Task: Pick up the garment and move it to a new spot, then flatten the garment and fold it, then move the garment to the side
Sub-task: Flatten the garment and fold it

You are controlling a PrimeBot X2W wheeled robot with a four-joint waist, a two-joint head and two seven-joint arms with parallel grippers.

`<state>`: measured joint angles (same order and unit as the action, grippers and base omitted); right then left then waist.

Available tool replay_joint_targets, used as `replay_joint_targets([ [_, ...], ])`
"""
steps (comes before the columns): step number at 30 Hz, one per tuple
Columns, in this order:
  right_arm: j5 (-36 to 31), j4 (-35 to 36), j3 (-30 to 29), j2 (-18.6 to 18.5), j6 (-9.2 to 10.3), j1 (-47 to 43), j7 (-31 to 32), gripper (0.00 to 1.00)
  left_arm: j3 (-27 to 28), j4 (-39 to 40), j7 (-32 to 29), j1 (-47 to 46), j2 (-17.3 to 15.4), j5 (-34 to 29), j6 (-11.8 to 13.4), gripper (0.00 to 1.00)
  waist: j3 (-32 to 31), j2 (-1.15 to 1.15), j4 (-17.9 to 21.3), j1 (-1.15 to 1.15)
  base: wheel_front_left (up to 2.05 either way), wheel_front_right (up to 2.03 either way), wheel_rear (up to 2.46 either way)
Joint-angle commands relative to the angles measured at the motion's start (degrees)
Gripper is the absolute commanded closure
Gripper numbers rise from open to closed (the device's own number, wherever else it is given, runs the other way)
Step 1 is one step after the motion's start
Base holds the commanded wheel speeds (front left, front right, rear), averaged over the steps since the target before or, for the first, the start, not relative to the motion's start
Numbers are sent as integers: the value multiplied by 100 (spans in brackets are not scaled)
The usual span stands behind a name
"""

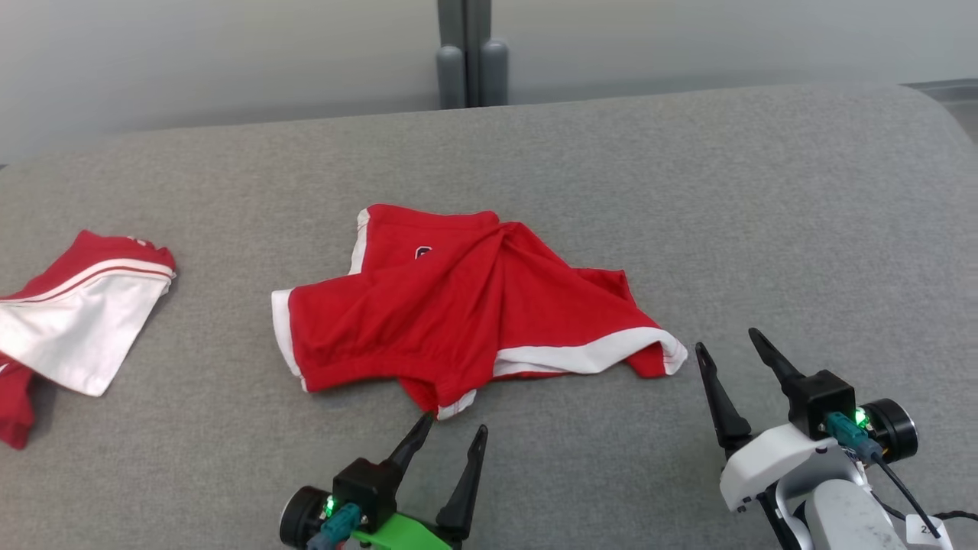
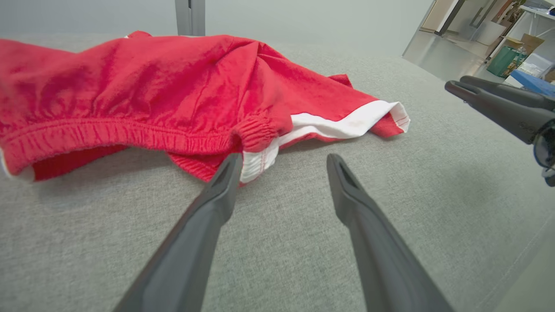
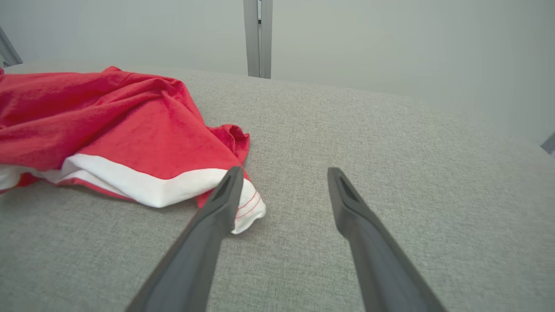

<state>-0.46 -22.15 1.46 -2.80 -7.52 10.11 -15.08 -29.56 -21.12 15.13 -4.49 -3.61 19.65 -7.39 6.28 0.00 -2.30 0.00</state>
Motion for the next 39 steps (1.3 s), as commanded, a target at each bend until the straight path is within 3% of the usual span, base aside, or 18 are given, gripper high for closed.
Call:
replay_joint_targets([
  [1,35,42,24,-20,6,-15,-13,0,48,-46,1,-113,-24,19,-15,0,79,0,314,0,0,0,0],
  [15,72,106,75,-19,6,30,-13,0,292,-271,1,-343,17,21,-15,0,295,0,461,0,0,0,0],
  [16,82,112,84,-19,6,44,-13,0,292,-234,1,-345,22,44,-15,53,305,0,454,0,0,0,0],
  [17,93,110,100,-20,6,62,-13,0,321,-218,1,-345,23,66,-15,91,319,0,444,0,0,0,0],
  [18,92,103,113,-20,6,75,-13,0,335,-217,1,-350,21,104,-15,100,328,0,438,0,0,0,0],
  [27,83,104,161,-19,6,119,-13,0,938,21,1,-603,43,348,-15,100,414,0,367,0,0,0,0],
  [39,276,84,323,-20,6,246,-13,0,1543,-1069,1,-1214,-267,173,-15,100,602,0,476,0,0,0,0],
])
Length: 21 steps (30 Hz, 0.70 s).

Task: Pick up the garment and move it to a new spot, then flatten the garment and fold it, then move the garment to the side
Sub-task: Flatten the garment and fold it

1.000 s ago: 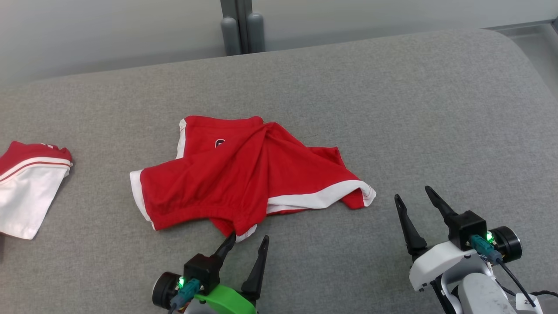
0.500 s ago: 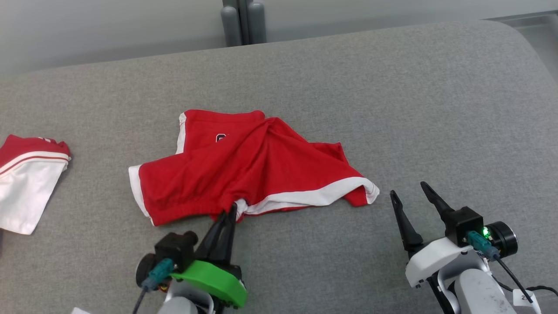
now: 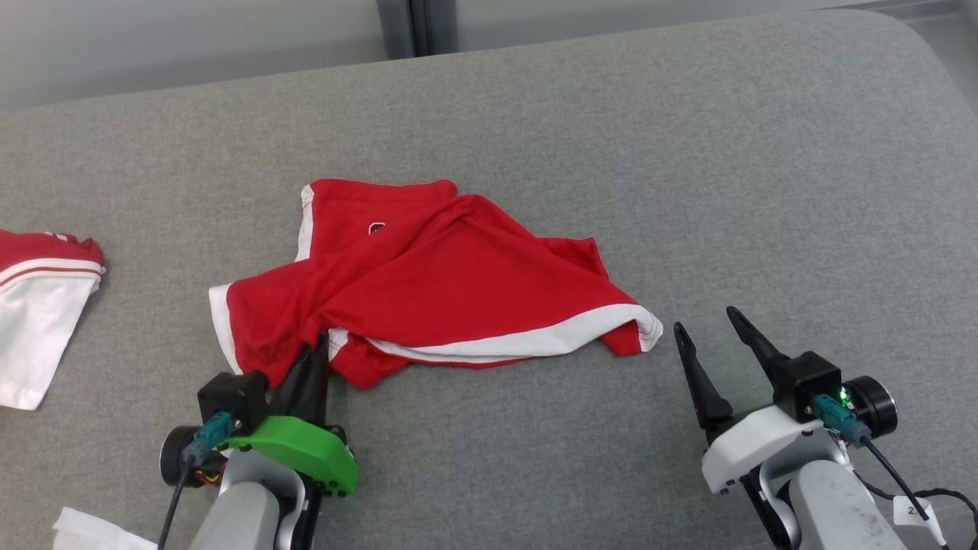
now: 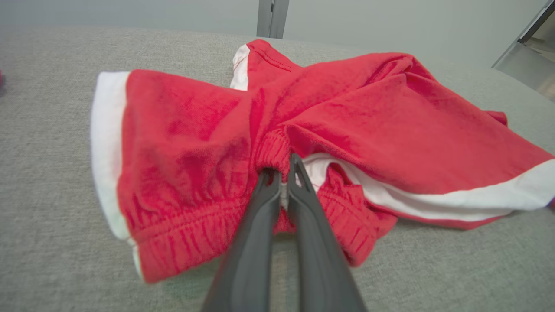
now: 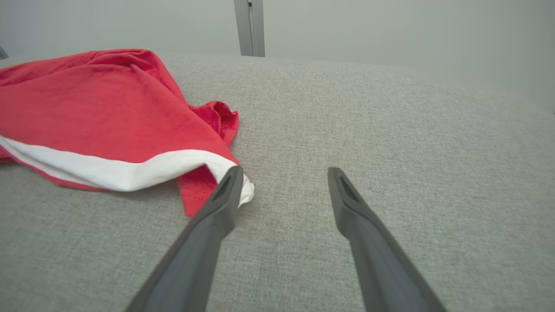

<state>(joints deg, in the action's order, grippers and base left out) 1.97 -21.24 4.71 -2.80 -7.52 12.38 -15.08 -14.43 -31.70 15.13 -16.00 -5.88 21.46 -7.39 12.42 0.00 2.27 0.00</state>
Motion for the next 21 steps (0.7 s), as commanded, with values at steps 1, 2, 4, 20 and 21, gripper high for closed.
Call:
replay_joint_targets([
  [1,45,-7,-12,-20,6,13,-13,0,46,-30,1,-53,-46,-11,-15,100,-23,0,27,0,0,0,0],
  [2,62,-13,-20,-19,6,0,-13,0,70,-56,1,-18,-51,-13,-15,91,-44,0,34,0,0,0,0],
  [4,77,-19,-52,-20,6,-42,-13,0,145,-75,1,102,-33,-5,-15,39,-104,0,35,0,0,0,0],
  [20,90,292,-256,-19,6,-598,-13,0,924,976,1,1369,264,-752,-15,0,-945,0,-75,0,0,0,0],
  [21,80,265,-255,-19,6,-666,-13,0,933,977,1,1439,274,-796,-15,0,-1001,0,-75,0,0,0,0],
])
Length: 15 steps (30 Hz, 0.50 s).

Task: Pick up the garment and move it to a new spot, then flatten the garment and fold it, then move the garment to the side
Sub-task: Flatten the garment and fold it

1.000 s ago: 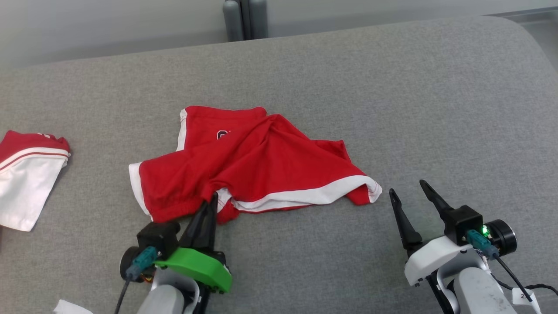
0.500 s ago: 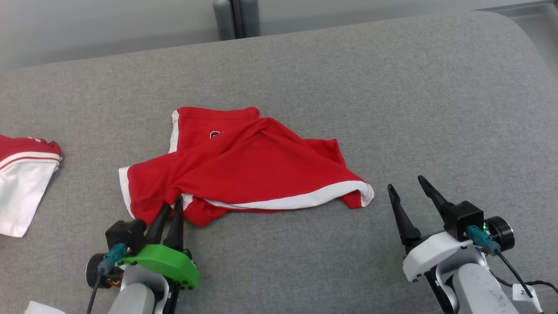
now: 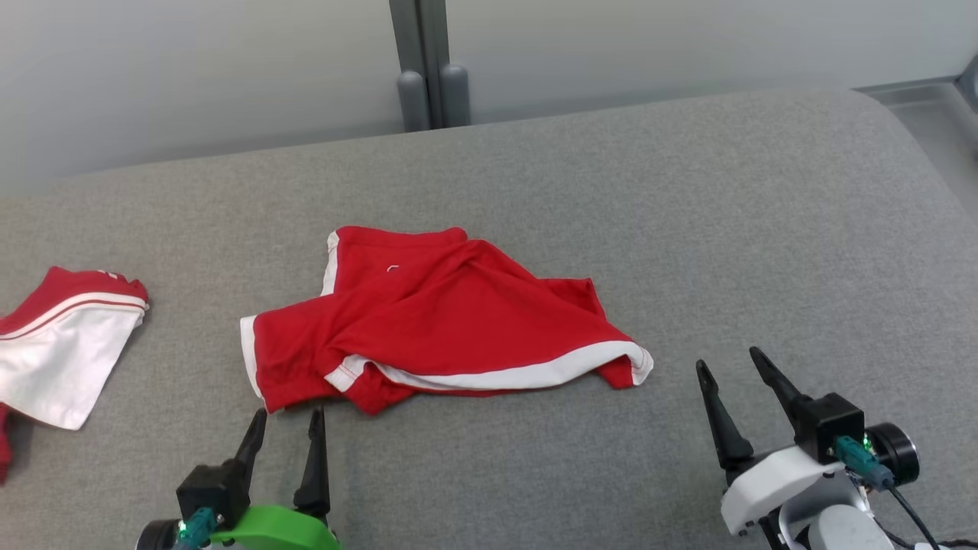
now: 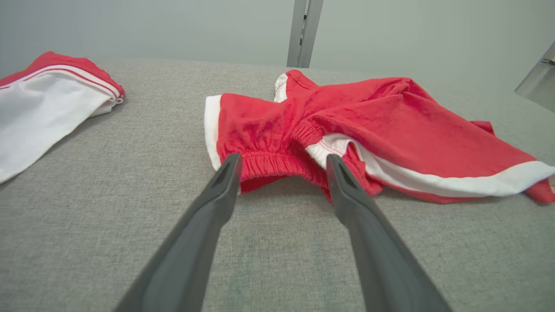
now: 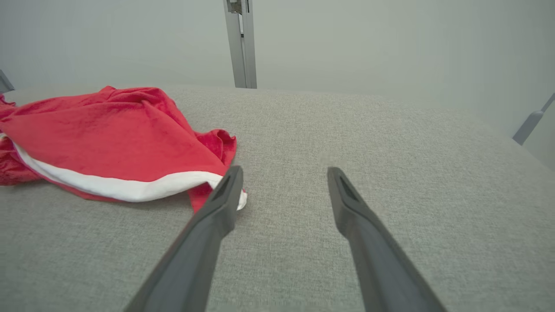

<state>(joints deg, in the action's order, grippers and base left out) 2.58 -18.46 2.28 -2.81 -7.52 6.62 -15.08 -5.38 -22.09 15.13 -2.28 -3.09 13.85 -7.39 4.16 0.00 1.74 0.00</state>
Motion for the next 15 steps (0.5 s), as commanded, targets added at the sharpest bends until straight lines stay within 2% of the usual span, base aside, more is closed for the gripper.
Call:
replay_joint_targets([
  [1,17,-40,-4,-18,6,-140,-13,0,50,19,1,122,1,-71,-15,0,-226,0,-17,0,0,0,0],
  [8,17,-195,13,-16,6,-395,-13,0,39,90,0,449,13,-3,47,0,-341,0,-41,0,0,0,0],
  [15,43,-207,84,-18,6,-273,-13,0,-293,9,0,278,11,118,0,0,-214,0,-69,0,0,0,0],
])
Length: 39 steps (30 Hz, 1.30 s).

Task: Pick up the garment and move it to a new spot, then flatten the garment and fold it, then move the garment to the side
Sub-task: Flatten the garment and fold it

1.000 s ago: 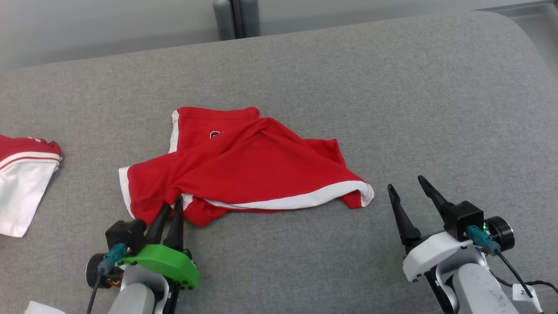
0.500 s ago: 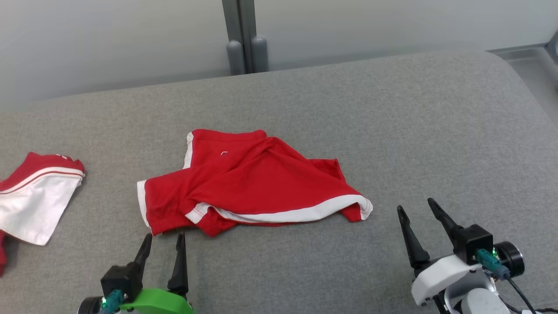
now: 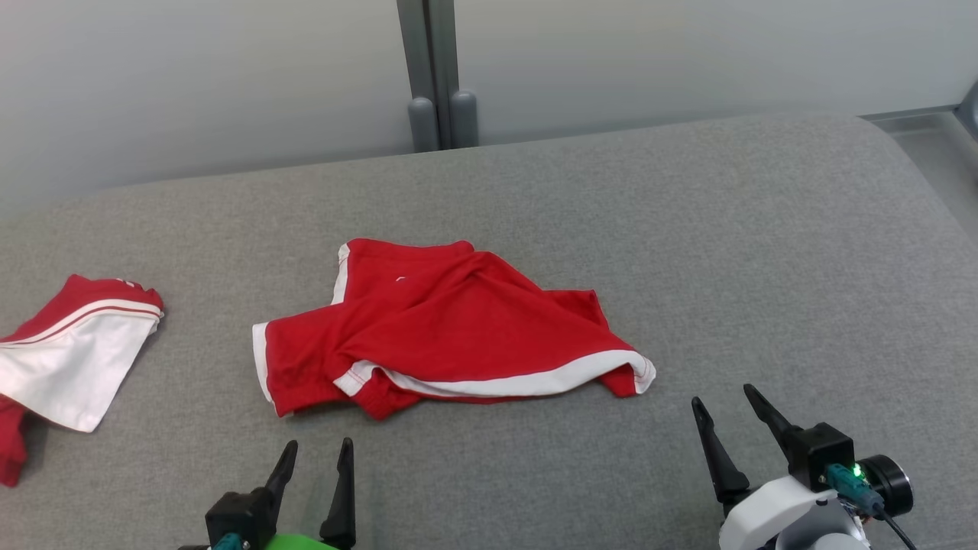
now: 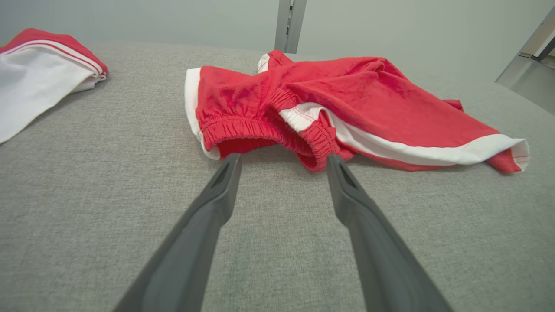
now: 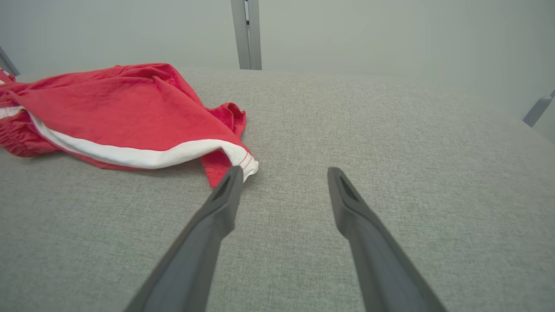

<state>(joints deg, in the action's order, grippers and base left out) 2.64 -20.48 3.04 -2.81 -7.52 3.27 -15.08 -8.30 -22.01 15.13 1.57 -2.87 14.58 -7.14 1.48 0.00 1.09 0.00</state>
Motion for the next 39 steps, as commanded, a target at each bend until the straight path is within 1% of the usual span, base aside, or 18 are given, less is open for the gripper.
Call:
replay_joint_targets([
  [1,33,3,21,-19,6,110,-13,0,-33,-9,0,-187,-16,106,-25,0,107,0,-3,0,0,0,0],
  [8,49,78,89,-19,6,355,-13,0,-339,-33,0,-624,-14,402,-42,0,545,0,4,0,0,0,0],
  [13,9,102,147,-18,6,504,-13,0,-645,-223,0,-921,-44,630,-39,0,811,0,44,0,0,0,0],
  [24,28,136,195,-18,6,699,-13,0,-733,-377,0,-1283,-149,961,-40,0,1124,0,38,0,0,0,0],
  [27,39,132,203,-18,6,740,-13,0,-740,-258,0,-1355,-155,1021,-40,0,1170,0,21,0,0,0,0],
  [28,42,134,203,-18,6,755,-13,0,-730,-202,0,-1343,-152,1049,-40,9,1181,0,11,0,0,0,0],
  [30,42,128,216,-17,6,781,-13,0,-716,-126,0,-1315,-151,1059,-41,58,1199,0,-3,0,0,0,0],
  [31,39,124,218,-18,6,792,-13,0,-696,-70,0,-1313,-145,1096,-41,76,1207,0,-9,0,0,0,0],
  [32,38,123,219,-19,6,799,-13,0,-684,-18,0,-1306,-141,1096,-41,100,1214,0,-15,0,0,0,0],
  [39,37,69,304,-19,6,917,-13,0,-773,-2,0,-1285,-148,1126,-41,100,1257,0,-76,0,0,0,0],
])
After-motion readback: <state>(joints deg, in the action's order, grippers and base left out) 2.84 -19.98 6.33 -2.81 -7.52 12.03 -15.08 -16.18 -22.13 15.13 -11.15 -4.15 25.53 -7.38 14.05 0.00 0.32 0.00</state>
